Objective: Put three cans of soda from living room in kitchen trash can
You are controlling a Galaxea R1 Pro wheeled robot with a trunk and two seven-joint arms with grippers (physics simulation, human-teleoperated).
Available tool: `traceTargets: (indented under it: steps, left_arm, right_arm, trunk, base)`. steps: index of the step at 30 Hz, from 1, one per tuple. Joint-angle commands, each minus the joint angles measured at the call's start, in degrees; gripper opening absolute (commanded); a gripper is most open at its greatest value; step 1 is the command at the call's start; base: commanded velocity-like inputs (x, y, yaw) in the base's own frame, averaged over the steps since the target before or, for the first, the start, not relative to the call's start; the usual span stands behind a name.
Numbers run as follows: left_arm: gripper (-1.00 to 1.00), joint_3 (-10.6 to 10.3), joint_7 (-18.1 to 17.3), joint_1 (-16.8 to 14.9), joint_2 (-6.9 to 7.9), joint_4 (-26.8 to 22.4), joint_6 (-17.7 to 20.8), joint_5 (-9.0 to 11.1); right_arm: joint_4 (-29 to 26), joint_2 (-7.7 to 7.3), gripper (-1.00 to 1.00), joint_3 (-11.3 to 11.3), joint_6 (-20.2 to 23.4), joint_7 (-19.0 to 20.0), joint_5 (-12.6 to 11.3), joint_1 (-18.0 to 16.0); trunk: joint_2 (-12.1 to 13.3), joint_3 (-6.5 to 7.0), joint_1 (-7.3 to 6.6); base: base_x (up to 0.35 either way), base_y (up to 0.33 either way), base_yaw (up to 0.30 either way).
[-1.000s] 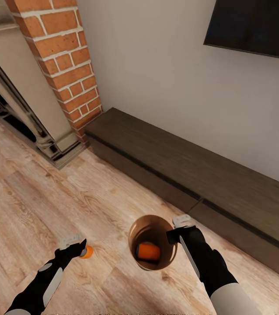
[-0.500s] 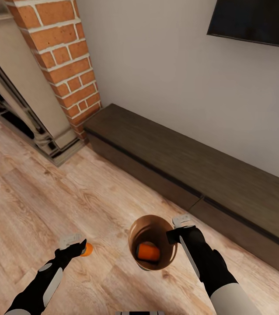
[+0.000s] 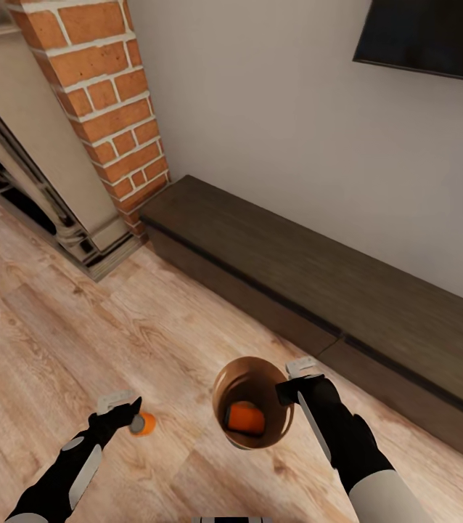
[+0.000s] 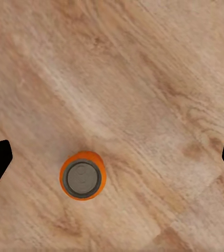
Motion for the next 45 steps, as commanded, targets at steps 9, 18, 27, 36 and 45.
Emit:
traceTargets:
  steps: [9,18,27,36,45]
  left_arm:
    - [1.00,0.0,0.0,0.0,0.37,0.0,0.0,0.0]
    - [1.00,0.0,0.0,0.0,0.40,0.0,0.0,0.0]
    - [1.00,0.0,0.0,0.0,0.40,0.0,0.0,0.0]
    - [1.00,0.0,0.0,0.0,0.40,0.0,0.0,0.0]
    - [1.00,0.0,0.0,0.0,0.40,0.0,0.0,0.0]
  right_arm:
    - [0.0,0.01,-1.00,0.0,0.0,0.0,-0.8,0.0]
    - [0.0,0.01,-1.00,0.0,0.0,0.0,-0.8,0.0]
    - [0.0,0.01,-1.00,0.0,0.0,0.0,-0.8,0.0]
    - [0.0,0.09,-1.00,0.0,0.0,0.0,-0.8,0.0]
    - [0.1,0.10,-1.00,0.0,0.0,0.0,-0.8,0.0]
  trunk:
    - [0.0,0.00,0.00]
    - [0.0,0.00,0.00]
    - [-1.2,-0.58,0.66]
    - [-4.8,-2.89,2.63]
    - [-5.6,-4.08,3.07]
  base:
    - [0.110,0.010,0.000]
    - [0.010,0.001,0.000]
    - [0.000,0.000,0.000]
    - [0.000,0.000,0.000]
    - [0.000,0.000,0.000]
